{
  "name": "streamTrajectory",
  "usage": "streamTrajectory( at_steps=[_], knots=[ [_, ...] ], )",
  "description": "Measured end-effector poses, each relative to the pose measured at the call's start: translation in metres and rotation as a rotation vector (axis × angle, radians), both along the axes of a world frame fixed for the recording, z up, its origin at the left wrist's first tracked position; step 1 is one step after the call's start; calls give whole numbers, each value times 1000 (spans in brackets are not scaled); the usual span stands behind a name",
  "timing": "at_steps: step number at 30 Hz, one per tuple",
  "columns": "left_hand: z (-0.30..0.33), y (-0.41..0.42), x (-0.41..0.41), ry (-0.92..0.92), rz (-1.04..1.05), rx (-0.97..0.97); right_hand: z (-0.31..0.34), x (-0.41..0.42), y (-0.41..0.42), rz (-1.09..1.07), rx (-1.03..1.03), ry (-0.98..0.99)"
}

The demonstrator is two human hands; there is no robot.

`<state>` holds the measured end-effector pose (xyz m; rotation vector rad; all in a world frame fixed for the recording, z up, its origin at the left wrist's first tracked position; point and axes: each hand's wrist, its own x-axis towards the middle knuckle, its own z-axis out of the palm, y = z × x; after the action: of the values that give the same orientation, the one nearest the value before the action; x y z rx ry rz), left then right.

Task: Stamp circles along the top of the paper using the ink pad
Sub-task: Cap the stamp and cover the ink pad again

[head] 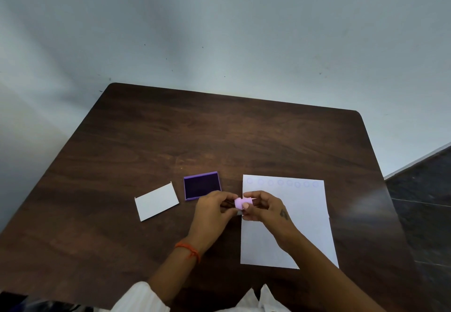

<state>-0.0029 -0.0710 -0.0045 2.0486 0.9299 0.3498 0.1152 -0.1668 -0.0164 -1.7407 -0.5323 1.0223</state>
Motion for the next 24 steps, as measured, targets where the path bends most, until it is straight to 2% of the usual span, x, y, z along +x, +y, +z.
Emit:
streamTrajectory(
  at_steps=[24],
  knots=[
    [-5, 2, -5, -25, -8, -6, -4, -3, 2, -11, 56, 33]
  ],
)
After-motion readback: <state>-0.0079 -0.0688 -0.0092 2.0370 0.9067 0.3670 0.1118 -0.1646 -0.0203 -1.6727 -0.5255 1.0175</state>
